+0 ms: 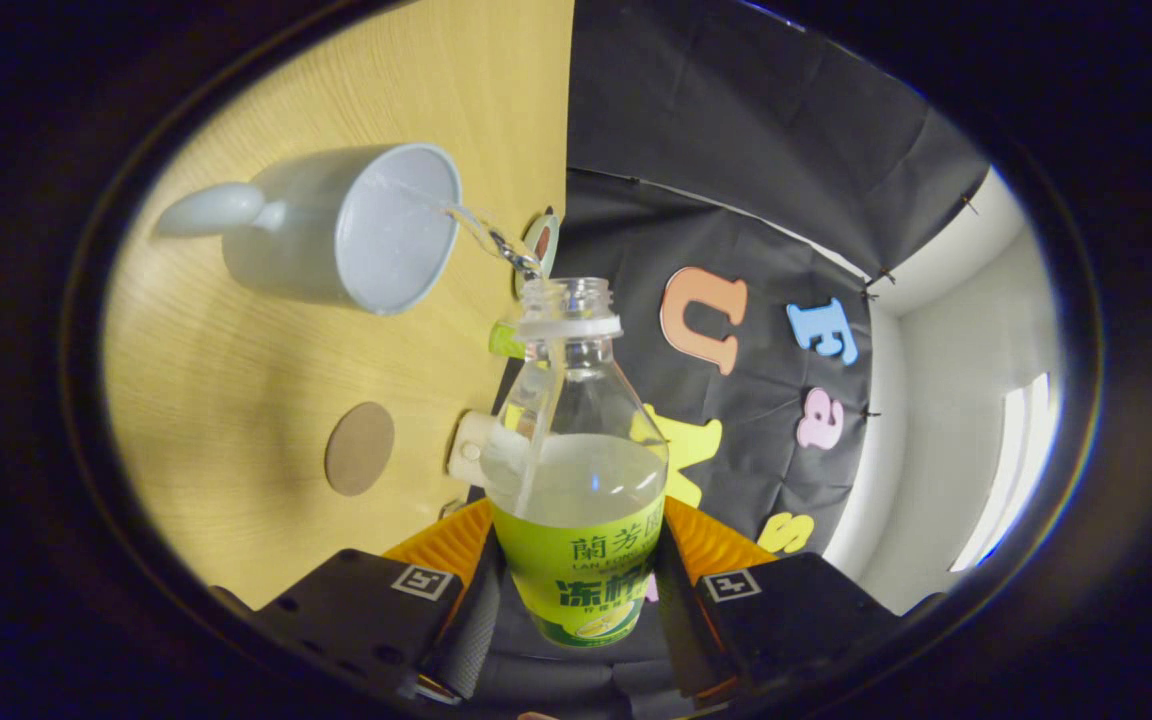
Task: Take the bottle from table, then pour the juice into the cup, finally place the bottle on the coaster
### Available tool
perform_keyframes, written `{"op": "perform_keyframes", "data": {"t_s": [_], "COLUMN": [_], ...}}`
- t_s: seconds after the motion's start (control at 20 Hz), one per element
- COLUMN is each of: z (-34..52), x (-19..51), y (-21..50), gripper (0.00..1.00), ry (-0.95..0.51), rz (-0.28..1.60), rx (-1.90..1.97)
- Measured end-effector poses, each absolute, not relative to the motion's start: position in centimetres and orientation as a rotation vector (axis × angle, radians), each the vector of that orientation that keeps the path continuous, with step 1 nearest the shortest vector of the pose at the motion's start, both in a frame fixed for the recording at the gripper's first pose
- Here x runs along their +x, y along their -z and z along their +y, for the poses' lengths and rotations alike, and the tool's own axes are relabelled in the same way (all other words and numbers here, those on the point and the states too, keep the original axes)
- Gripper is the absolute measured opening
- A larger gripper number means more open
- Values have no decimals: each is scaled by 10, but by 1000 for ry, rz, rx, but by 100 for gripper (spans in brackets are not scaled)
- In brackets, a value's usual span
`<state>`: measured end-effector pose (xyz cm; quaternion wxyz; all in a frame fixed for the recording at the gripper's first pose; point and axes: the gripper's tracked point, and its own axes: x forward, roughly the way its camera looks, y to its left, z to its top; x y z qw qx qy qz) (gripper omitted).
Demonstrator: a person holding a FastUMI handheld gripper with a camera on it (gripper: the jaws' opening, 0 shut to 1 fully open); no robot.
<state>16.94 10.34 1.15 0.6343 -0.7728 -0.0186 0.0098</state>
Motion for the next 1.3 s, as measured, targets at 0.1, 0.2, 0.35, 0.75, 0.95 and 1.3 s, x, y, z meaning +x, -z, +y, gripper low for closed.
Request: {"op": "perform_keyframes", "data": {"t_s": [0.1,0.2,0.35,0.75,0.95,1.3], "z": [103,103,104,103,106,108], "x": [170,171,171,172,175,175], "y": [-13,-14,-17,-23,-27,-32], "gripper": [76,76,76,76,76,76], "ry": [-23,-22,-20,-18,-17,-19], "rz": [-46,-49,-55,-72,-83,-99], "rx": [-1774,-1780,-1794,-1834,-1856,-1895]}}
